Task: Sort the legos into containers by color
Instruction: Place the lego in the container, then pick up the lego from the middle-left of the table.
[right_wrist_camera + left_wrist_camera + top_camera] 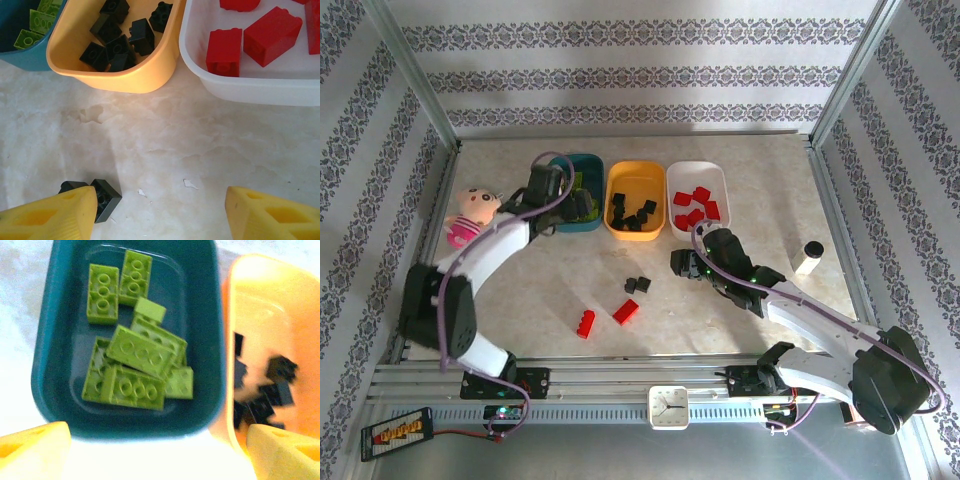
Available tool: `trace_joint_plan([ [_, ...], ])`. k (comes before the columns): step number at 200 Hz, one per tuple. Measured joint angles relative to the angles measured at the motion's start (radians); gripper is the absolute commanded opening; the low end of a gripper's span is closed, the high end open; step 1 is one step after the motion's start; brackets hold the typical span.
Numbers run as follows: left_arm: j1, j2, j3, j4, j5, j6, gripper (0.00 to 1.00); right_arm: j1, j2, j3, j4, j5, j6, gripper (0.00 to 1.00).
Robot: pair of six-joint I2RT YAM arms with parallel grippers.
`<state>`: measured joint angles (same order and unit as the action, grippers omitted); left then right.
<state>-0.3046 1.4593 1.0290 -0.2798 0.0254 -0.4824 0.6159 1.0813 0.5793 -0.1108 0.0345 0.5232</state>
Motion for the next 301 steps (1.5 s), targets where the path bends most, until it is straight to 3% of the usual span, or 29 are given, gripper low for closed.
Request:
trace_joint_plan([
  [38,-0.201,-0.290,-0.290,0.010,-0.007,-0.052,0.86,0.007,-0.001,-0.012,0.004,0.003,0.003,0.68],
  [77,-0.409,-0.459,-0.470,-0.052,-0.046,-0.142,0.72,0.022,0.006,-0.015,0.005,0.004,0.006,0.68],
  [102,-0.497,-0.523,-0.552,-0.080,-0.063,-0.215,0.70,0.024,0.008,-0.018,0.008,0.006,0.007,0.69],
  [133,-0.594,-0.499,-0.608,-0.080,-0.075,-0.288,0.65,0.024,0.009,-0.019,0.011,0.007,0.010,0.69],
  [223,-0.627,-0.363,-0.619,-0.050,-0.079,-0.356,0.24,0.024,0.001,-0.020,0.010,0.035,0.025,0.69],
  [263,-0.631,-0.365,-0.590,-0.053,-0.081,-0.352,0.19,0.024,-0.034,-0.033,0.009,0.060,0.026,0.69],
  [301,-0.614,-0.303,-0.388,-0.051,-0.089,-0.270,0.15,0.024,-0.072,-0.058,0.003,0.082,0.030,0.69],
])
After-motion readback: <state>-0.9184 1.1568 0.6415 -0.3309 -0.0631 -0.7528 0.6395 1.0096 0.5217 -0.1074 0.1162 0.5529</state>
